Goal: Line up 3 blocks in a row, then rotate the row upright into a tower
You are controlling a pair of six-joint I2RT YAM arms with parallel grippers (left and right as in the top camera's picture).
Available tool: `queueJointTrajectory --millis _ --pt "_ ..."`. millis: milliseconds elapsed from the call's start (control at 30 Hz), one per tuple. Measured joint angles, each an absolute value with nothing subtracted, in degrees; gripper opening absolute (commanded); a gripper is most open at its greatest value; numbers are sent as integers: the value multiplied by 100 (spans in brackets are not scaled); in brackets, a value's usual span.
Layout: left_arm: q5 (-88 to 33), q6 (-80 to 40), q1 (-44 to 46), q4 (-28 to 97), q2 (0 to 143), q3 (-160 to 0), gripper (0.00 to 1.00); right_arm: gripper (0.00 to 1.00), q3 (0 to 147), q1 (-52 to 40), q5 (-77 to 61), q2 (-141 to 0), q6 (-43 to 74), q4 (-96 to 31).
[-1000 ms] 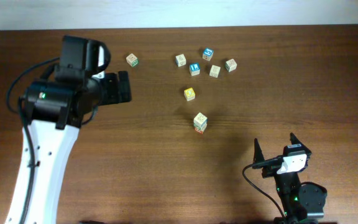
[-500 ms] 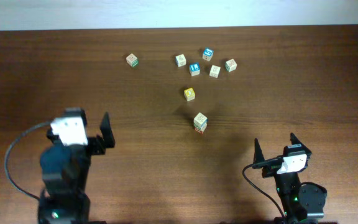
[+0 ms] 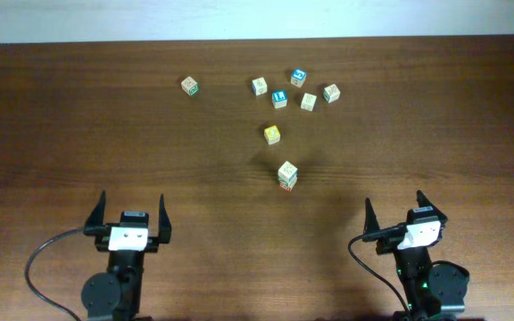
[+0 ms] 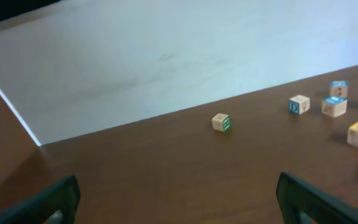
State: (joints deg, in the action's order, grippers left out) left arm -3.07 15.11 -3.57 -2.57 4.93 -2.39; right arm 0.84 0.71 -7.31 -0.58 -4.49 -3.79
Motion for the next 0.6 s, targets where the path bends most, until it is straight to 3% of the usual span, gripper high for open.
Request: queueJointTrajectory --millis 133,600 --pt "-307 1597 -364 412 121 -82 99 98 84 71 -731 -58 -449 -379" --pt "-307 1678 -364 427 106 -80 99 98 84 71 -731 -58 -451 -379"
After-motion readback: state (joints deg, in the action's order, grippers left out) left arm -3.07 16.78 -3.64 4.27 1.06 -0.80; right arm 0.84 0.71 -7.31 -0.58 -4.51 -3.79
